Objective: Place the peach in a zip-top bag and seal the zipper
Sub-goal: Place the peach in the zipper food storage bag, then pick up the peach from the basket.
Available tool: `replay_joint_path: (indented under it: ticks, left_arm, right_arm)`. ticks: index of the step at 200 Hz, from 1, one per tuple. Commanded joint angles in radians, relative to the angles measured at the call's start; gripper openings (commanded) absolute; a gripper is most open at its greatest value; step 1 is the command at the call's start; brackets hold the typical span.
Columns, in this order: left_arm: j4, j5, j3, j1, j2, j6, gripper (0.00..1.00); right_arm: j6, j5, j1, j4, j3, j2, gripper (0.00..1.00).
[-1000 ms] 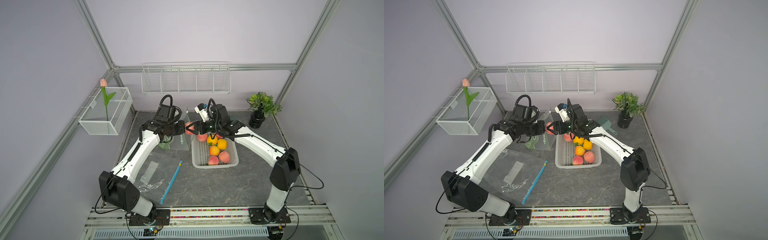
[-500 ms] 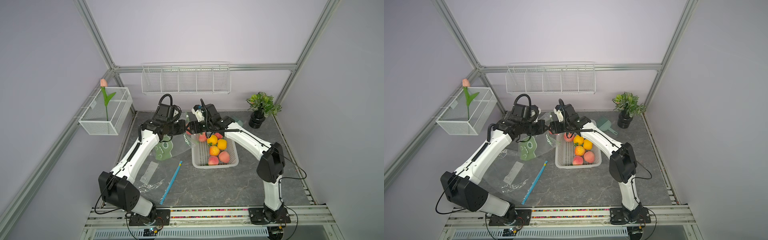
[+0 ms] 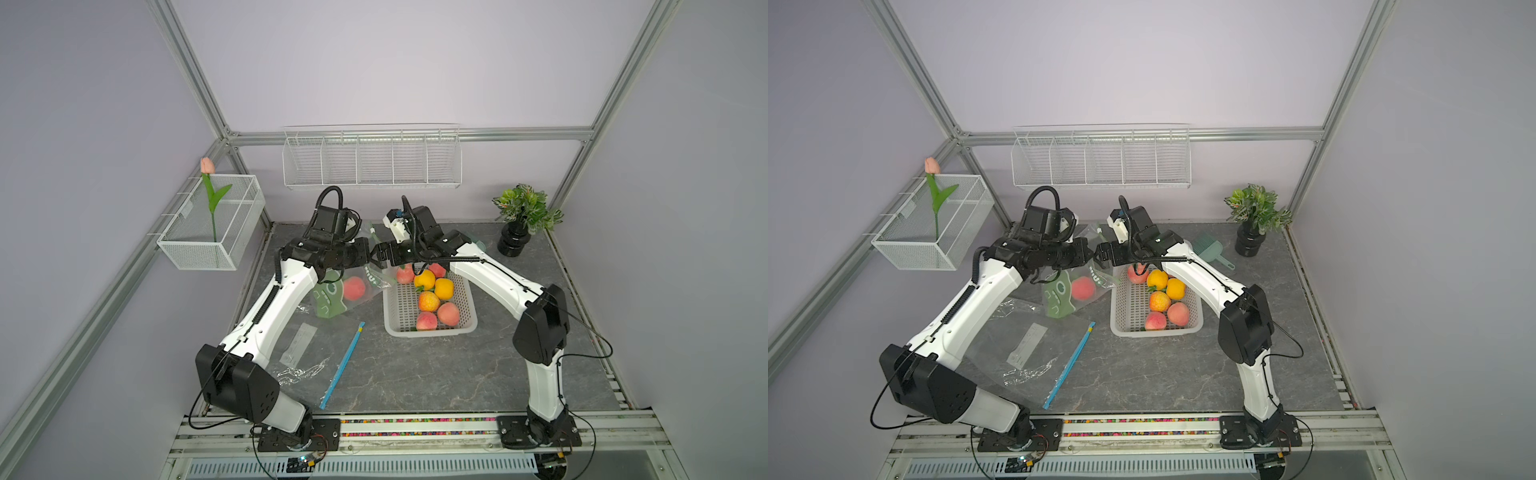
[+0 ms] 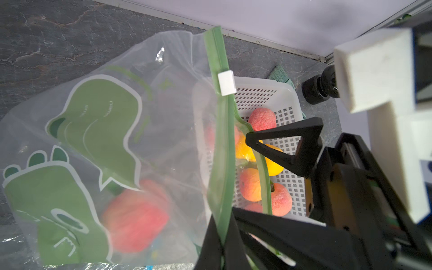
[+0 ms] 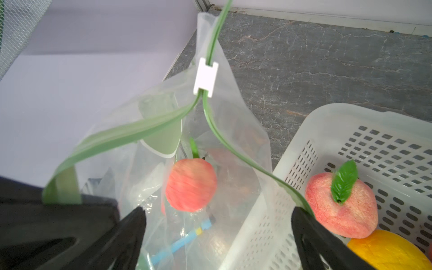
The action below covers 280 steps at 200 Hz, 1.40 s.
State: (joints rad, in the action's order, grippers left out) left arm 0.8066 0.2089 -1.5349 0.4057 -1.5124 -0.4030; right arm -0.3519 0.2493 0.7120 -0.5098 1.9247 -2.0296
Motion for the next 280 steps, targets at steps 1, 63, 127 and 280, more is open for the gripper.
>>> replay_joint_path:
  ticks: [1, 63, 127, 280]
  left_arm:
    - [0.002, -0.009, -0.037, 0.003, 0.001, 0.022, 0.00]
    - [0.023, -0.059, -0.053, -0.006, 0.006, 0.044, 0.00]
    - [0.009, -0.060, -0.052, -0.011, 0.015, 0.057, 0.00]
    - [-0.020, -0.005, -0.021, -0.011, 0.030, 0.046, 0.00]
  right_arm:
    - [-0.017, 0.080, 0.008, 0.060, 0.002, 0.024, 0.99]
    - [0.041, -0.085, -0.017, 0.167, -0.197, 0.248, 0.98]
    - [0.069, -0.353, -0.106, -0.001, -0.394, 0.387, 0.98]
    - [0.068, -0.278, -0.069, -0.281, -0.349, 0.090, 0.88]
